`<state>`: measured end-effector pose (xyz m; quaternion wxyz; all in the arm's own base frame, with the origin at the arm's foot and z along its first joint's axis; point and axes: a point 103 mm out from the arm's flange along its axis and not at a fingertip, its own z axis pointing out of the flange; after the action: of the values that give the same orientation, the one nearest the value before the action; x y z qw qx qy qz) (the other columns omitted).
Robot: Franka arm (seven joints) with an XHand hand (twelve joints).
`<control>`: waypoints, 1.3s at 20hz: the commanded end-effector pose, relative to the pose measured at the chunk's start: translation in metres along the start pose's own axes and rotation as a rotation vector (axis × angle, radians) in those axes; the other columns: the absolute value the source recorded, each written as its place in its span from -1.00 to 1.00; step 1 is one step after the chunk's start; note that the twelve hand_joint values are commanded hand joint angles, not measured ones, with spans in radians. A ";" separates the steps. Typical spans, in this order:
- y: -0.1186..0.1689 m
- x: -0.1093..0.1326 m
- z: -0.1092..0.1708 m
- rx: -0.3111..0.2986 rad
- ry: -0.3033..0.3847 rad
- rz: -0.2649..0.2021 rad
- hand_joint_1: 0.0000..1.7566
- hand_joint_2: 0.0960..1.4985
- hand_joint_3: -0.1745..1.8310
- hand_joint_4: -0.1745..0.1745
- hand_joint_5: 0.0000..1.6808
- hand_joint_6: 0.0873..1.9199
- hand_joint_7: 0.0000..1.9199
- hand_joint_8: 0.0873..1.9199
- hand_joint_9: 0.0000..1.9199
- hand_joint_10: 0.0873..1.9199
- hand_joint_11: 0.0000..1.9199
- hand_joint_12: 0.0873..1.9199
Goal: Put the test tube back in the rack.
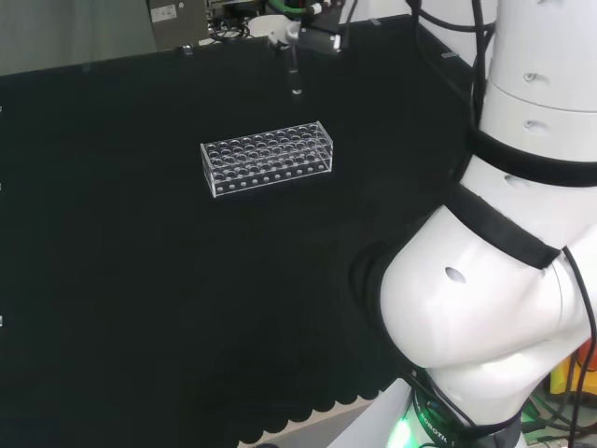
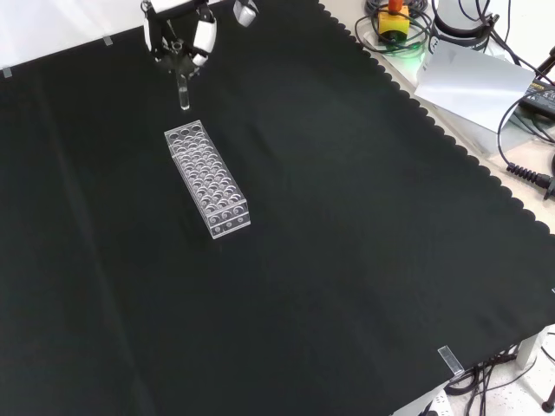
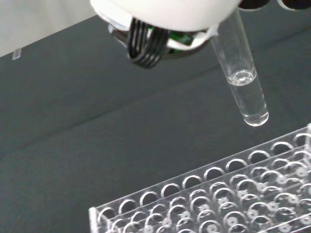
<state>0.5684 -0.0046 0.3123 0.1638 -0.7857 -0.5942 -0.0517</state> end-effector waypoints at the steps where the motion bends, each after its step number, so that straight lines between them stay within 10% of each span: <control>1: 0.006 0.005 0.013 0.025 0.032 -0.031 0.39 -0.18 -0.23 -1.00 0.58 -0.50 0.84 -0.72 0.69 -0.65 0.26 -0.08; 26: 0.051 0.001 0.075 0.089 0.125 0.016 0.39 -0.18 -0.23 -1.00 0.58 -0.50 0.85 -0.72 0.69 -0.65 0.26 -0.08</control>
<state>0.6095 0.0114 0.2348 0.2310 -0.7756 -0.5831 -0.0715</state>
